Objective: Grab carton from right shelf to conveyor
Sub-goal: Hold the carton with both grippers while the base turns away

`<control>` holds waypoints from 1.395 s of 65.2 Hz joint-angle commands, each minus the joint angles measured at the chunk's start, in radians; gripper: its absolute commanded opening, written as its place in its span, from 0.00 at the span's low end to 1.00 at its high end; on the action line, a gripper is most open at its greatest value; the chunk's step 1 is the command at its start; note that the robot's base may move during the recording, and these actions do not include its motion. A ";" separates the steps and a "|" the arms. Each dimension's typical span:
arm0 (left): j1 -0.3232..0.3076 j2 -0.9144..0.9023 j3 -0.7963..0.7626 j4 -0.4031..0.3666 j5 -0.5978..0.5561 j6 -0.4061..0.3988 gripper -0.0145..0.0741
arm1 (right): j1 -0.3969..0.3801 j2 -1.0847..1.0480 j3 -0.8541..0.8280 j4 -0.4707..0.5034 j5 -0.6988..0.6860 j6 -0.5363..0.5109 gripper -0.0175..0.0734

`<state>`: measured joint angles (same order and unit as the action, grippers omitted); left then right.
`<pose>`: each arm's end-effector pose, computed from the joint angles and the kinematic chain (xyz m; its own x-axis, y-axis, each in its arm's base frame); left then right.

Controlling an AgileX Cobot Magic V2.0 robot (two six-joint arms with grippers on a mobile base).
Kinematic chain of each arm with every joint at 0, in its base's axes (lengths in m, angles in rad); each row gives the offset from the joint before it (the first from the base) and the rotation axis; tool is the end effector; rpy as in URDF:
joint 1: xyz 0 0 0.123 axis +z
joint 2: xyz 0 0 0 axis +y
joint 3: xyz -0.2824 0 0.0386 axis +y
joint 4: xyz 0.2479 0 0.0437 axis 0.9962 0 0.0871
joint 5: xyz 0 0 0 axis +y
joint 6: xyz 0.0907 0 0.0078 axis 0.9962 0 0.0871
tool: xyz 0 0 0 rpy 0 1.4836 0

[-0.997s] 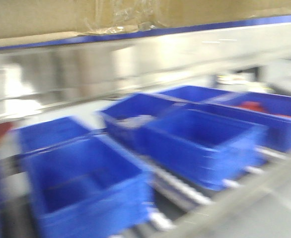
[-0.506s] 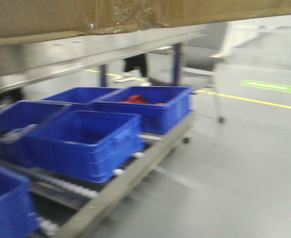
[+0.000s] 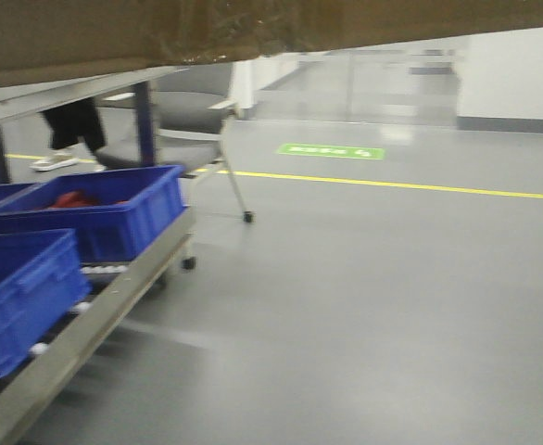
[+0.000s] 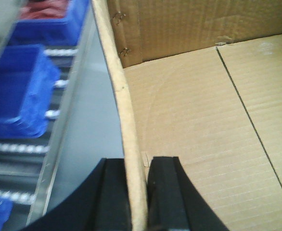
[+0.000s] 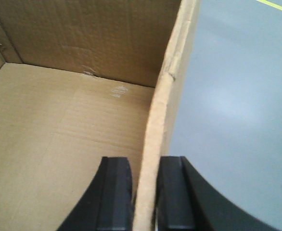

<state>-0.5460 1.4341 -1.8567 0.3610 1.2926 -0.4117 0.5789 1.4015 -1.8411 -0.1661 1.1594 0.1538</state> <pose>0.2465 -0.1136 0.4902 -0.6484 0.0599 -0.7589 0.0862 0.9963 0.0050 0.2327 0.1356 0.5000 -0.5276 -0.2424 -0.8142 -0.3938 0.9190 -0.0184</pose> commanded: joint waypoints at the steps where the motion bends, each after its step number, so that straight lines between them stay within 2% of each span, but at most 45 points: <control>1: -0.018 -0.005 -0.003 -0.061 -0.072 0.009 0.15 | 0.011 -0.008 -0.003 0.058 -0.094 -0.018 0.12; 91: -0.018 -0.005 -0.003 -0.060 -0.072 0.009 0.15 | 0.011 -0.008 -0.003 0.058 -0.094 -0.018 0.12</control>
<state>-0.5460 1.4341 -1.8567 0.3610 1.2945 -0.4117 0.5789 1.4015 -1.8411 -0.1661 1.1594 0.1538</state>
